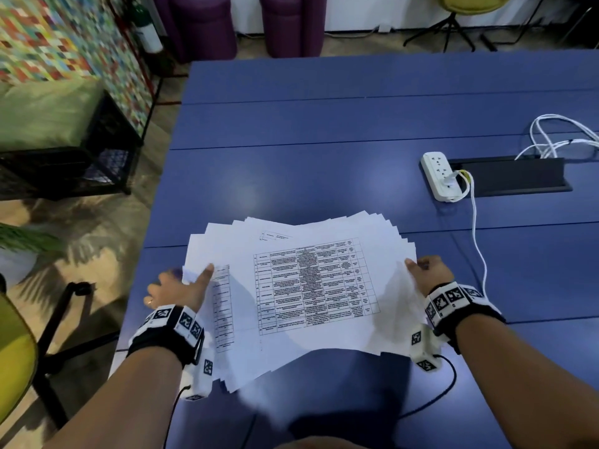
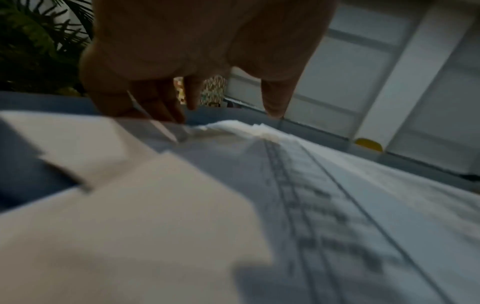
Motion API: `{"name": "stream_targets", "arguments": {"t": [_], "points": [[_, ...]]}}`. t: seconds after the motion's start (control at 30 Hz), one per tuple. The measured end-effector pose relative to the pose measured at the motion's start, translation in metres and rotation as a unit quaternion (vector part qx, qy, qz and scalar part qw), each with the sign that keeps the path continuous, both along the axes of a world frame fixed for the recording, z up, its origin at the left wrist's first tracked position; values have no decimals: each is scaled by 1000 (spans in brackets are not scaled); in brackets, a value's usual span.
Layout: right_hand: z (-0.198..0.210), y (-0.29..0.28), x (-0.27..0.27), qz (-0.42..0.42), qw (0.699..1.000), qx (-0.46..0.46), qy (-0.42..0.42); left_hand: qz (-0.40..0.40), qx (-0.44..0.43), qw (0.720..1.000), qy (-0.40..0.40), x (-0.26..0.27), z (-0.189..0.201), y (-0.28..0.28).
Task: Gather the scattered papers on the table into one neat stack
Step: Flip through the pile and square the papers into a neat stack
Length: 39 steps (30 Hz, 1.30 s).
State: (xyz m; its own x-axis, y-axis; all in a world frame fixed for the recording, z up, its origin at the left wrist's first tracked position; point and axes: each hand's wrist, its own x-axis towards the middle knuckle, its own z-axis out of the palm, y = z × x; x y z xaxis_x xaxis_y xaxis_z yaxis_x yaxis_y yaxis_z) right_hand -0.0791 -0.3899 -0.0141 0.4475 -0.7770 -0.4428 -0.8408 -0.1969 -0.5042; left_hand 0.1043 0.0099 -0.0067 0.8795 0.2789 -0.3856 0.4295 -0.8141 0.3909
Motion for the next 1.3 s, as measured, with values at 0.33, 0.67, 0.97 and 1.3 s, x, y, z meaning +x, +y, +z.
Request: {"name": "stream_targets", "arguments": {"t": [0.33, 0.67, 0.97, 1.3], "points": [[-5, 17, 0, 46, 998, -22, 29, -22, 3, 999, 30, -8, 2, -7], [3, 23, 3, 72, 996, -19, 44, -56, -5, 998, 42, -11, 3, -26], [16, -5, 9, 7, 998, 52, 43, 4, -62, 996, 67, 0, -2, -9], [31, 17, 12, 46, 995, 93, 15, -38, 17, 997, 72, -18, 14, -34]]}}
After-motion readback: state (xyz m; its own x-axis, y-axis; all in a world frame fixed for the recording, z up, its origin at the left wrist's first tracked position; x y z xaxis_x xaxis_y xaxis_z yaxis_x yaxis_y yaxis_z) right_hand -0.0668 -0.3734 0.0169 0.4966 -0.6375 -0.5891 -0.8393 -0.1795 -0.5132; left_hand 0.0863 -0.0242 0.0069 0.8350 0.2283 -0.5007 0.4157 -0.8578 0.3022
